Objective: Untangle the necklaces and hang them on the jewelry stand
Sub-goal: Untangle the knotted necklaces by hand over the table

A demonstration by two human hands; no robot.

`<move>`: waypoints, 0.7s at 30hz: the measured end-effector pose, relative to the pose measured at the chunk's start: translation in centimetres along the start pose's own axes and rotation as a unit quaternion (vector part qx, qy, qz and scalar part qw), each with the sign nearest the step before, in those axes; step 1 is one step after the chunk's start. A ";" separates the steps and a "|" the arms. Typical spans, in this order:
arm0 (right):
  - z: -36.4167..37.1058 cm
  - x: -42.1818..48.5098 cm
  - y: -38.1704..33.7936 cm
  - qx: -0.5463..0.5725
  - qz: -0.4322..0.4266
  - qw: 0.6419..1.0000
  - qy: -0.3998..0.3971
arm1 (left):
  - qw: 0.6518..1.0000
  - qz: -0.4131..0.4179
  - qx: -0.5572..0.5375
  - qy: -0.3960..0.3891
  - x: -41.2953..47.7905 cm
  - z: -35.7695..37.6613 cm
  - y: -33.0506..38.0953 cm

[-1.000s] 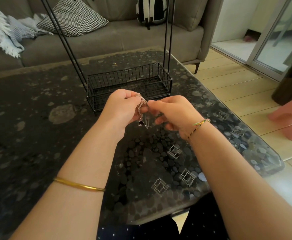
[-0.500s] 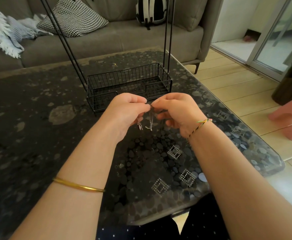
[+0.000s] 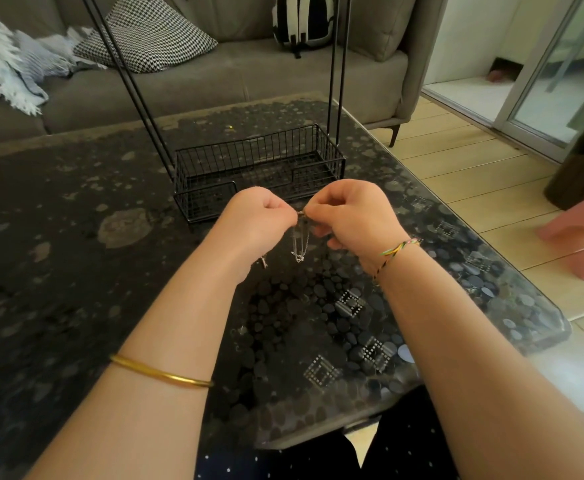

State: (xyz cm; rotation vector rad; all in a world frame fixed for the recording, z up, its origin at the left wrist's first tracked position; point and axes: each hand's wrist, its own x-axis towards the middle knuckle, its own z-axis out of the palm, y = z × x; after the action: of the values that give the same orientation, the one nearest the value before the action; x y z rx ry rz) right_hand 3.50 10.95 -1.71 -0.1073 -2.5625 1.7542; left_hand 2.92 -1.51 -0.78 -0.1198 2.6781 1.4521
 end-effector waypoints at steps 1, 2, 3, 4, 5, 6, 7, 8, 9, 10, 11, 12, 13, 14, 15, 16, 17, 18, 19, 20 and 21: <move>0.0 0.0 0.0 -0.003 -0.003 1.000 -0.003 | 1.000 -0.018 -0.024 -0.004 0.1 0.0 0.0; 0.0 -0.1 0.0 -0.001 -0.003 1.000 -0.009 | 0.998 -0.035 -0.051 -0.006 0.1 0.0 0.0; 0.0 -0.1 0.0 0.005 0.000 1.000 -0.018 | 0.996 -0.046 -0.077 -0.003 0.2 0.1 0.0; 0.1 -0.1 -0.1 0.013 0.003 1.000 -0.028 | 0.994 -0.051 -0.097 0.004 0.2 0.1 0.0; 0.1 -0.1 -0.1 0.020 0.008 0.999 -0.038 | 0.993 -0.052 -0.108 0.015 0.3 0.1 0.0; 0.1 -0.1 -0.2 0.026 0.012 0.999 -0.046 | 0.992 -0.051 -0.109 0.024 0.4 0.2 -0.1; 0.1 -0.1 -0.2 0.030 0.015 0.998 -0.051 | 0.993 -0.047 -0.104 0.027 0.4 0.2 -0.1; 0.2 -0.1 -0.2 0.031 0.017 0.998 -0.053 | 0.994 -0.042 -0.096 0.024 0.4 0.2 -0.2; 0.1 -0.1 -0.2 0.028 0.019 0.998 -0.051 | 0.995 -0.035 -0.089 0.017 0.4 0.1 -0.2; 0.1 0.0 -0.2 0.023 0.019 0.998 -0.046 | 0.996 -0.028 -0.080 0.009 0.3 0.1 -0.2; 0.1 0.0 -0.1 0.019 0.017 0.999 -0.039 | 0.997 -0.019 -0.068 0.005 0.3 0.1 -0.2; 0.1 0.1 0.0 0.013 0.013 0.999 -0.030 | 0.999 -0.007 -0.052 0.003 0.2 0.0 -0.2; 0.0 0.2 0.1 0.007 0.007 1.000 -0.021 | 0.999 0.009 -0.031 0.003 0.1 0.0 -0.2; 0.0 0.3 0.2 0.000 0.002 1.000 -0.014 | 1.000 0.025 -0.010 0.001 0.0 0.0 -0.2; -0.1 0.4 0.2 -0.004 -0.001 1.000 -0.009 | 0.999 0.037 0.010 0.000 0.0 0.0 -0.1; -0.2 0.4 0.3 -0.006 -0.001 1.000 -0.008 | 0.999 0.045 0.028 -0.003 -0.1 0.0 0.0; -0.3 0.4 0.3 -0.007 0.000 1.000 -0.010 | 0.998 0.051 0.043 -0.008 -0.2 -0.1 0.0; -0.3 0.4 0.3 -0.007 0.003 1.000 -0.011 | 0.997 0.057 0.056 -0.013 -0.2 -0.1 0.1; -0.3 0.4 0.3 -0.009 0.005 1.000 -0.013 | 0.996 0.064 0.066 -0.017 -0.3 -0.2 0.1; -0.3 0.4 0.3 -0.013 0.004 1.000 -0.012 | 0.994 0.071 0.075 -0.020 -0.3 -0.2 0.1; -0.3 0.3 0.3 -0.020 0.002 1.000 -0.010 | 0.993 0.078 0.085 -0.020 -0.3 -0.3 0.1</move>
State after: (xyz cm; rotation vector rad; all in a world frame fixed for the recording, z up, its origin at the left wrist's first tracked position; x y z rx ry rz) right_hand 3.20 11.38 -1.84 -0.0968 -2.6150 1.7139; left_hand 3.23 -1.68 -0.55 0.1330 2.8181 1.2411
